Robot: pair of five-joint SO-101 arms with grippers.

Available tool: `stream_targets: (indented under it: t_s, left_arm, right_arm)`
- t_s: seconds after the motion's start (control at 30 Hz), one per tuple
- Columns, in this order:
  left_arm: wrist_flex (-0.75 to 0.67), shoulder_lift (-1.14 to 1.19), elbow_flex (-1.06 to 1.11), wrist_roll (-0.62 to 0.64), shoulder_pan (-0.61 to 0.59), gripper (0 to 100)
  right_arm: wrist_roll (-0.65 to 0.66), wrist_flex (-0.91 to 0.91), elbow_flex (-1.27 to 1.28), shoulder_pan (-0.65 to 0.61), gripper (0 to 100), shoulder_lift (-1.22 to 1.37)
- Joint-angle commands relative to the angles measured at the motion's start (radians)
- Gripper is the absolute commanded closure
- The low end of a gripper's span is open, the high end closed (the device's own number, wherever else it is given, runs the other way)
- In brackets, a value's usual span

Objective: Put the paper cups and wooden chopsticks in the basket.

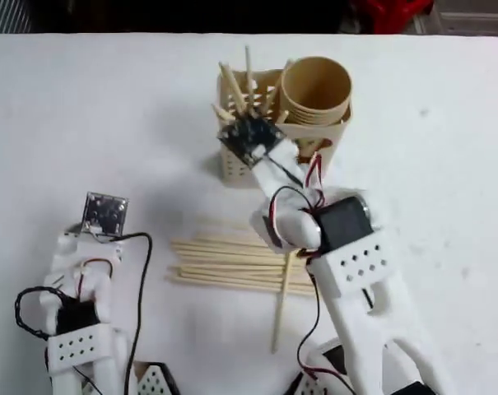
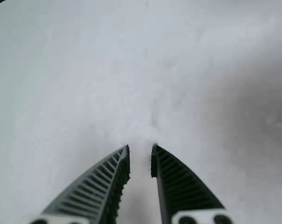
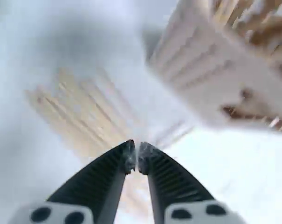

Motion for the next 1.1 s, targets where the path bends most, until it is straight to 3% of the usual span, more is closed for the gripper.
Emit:
stream_targets:
  t_s: [0.0,0.13,0.33,0.5,0.7,1.07]
  left_arm:
    - [-0.011,-0.013,-0.023,0.006,0.015,91]
    - [-0.009,-0.013,-0.023,0.006,0.015,91]
    - [-0.012,-0.013,-0.014,0.006,0.015,91]
    - [-0.012,-0.013,-0.014,0.006,0.015,91]
    - [-0.012,-0.013,-0.014,0.006,0.015,91]
    - [-0.012,-0.013,-0.012,0.006,0.015,91]
  right_arm:
    - [-0.029,-0.124,0.203,0.048,96.8,-0.022]
    - [-0.031,-0.364,0.419,0.064,96.7,-0.022]
    - [-0.143,-0.486,0.516,0.073,92.8,-0.021]
    - [-0.15,-0.57,0.514,0.173,81.7,-0.021]
    - [-0.189,-0.642,0.506,0.225,83.4,0.03]
    - [-0.201,-0.69,0.264,0.262,83.5,0.492]
